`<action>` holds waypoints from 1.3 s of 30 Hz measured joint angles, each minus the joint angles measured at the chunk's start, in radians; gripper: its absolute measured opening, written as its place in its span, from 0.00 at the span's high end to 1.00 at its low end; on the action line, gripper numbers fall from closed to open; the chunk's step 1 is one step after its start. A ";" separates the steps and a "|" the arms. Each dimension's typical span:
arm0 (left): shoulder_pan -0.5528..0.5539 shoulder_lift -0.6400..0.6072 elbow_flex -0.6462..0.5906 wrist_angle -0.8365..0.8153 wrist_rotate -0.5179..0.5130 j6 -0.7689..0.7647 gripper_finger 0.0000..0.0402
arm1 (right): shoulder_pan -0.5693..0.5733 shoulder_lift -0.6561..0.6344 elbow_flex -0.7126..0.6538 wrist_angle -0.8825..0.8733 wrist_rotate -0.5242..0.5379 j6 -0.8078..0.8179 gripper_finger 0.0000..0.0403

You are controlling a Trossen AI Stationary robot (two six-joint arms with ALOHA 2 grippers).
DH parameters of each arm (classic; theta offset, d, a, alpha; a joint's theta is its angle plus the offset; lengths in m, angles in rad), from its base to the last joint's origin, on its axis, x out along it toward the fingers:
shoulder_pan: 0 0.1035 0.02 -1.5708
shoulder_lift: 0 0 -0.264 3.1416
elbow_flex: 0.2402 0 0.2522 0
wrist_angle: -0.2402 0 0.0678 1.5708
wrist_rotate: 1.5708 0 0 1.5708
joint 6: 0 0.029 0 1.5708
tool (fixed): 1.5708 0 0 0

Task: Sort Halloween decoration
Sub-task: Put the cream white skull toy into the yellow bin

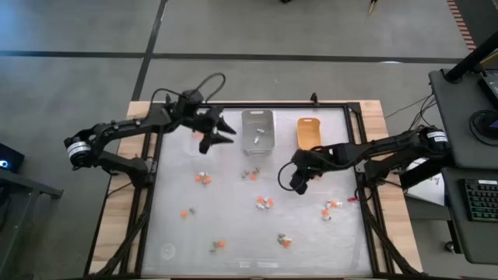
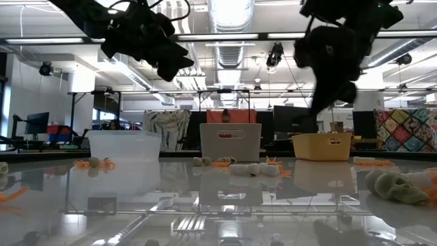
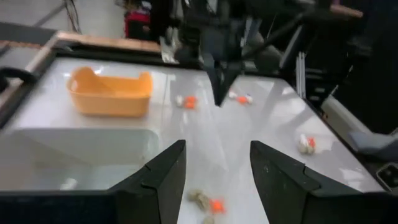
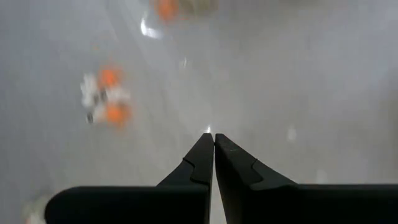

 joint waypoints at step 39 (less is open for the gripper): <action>-0.281 -0.015 -0.205 0.440 -0.338 -0.340 0.62 | -0.034 0.525 -0.001 0.853 0.221 -0.545 0.98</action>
